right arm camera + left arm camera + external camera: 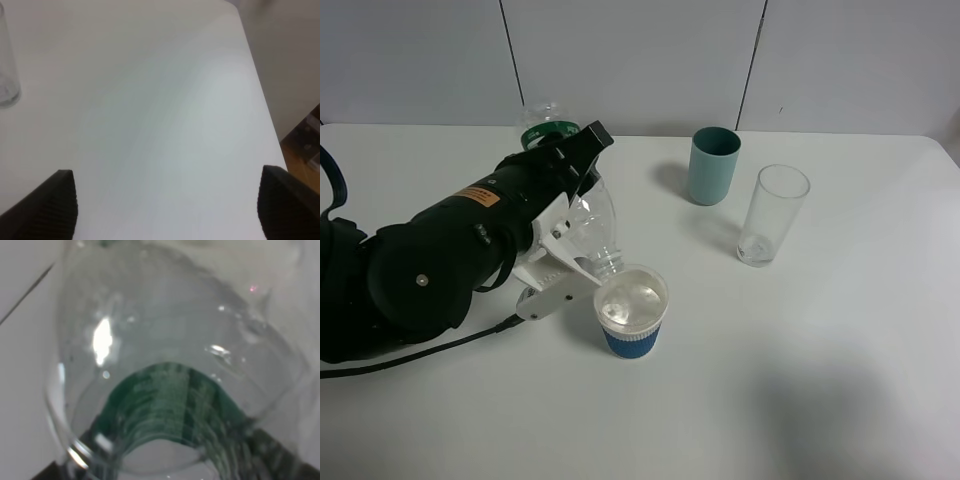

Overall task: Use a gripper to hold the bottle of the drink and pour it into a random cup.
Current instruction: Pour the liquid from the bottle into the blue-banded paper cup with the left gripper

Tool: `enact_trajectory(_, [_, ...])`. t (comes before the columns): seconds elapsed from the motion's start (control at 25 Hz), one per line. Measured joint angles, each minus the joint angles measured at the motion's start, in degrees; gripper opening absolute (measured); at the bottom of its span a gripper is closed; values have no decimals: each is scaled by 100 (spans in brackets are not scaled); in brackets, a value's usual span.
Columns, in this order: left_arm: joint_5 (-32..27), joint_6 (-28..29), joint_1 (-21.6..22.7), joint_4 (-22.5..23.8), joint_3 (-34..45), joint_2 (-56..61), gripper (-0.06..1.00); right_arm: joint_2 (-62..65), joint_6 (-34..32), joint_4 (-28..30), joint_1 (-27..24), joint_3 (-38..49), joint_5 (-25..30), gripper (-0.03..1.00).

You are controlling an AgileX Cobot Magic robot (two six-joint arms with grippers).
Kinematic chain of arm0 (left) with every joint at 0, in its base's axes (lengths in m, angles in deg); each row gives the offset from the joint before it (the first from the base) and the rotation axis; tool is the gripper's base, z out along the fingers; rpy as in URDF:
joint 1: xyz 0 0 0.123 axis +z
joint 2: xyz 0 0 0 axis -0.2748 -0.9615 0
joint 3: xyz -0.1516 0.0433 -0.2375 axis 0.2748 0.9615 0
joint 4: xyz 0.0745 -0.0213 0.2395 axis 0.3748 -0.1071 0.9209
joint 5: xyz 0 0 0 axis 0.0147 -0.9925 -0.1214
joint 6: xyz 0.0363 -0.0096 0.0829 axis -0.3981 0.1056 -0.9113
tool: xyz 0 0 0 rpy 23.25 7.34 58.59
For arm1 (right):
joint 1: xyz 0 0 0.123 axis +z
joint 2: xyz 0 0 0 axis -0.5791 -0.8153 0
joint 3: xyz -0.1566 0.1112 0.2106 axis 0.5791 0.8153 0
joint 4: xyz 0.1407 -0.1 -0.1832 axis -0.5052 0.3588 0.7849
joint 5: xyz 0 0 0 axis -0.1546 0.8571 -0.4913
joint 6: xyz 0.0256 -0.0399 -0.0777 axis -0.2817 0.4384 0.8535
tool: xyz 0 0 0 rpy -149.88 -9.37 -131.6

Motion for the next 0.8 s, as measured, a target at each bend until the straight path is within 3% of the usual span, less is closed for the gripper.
enact_trajectory(0.28, [0, 0, 0, 49, 0, 0, 46, 0, 0, 0, 0, 0, 0, 74])
enact_trajectory(0.4, [-13, 250, 0, -34, 0, 0, 46, 0, 0, 0, 0, 0, 0, 74])
enact_trajectory(0.64, [-168, 1730, 12, -214, 0, 25, 46, 0, 0, 0, 0, 0, 0, 74])
enact_trajectory(0.68, [-168, 1730, 12, -214, 0, 25, 46, 0, 0, 0, 0, 0, 0, 74])
enact_trajectory(0.8, [-174, 3111, 64, -194, 0, 163, 46, 0, 0, 0, 0, 0, 0, 74])
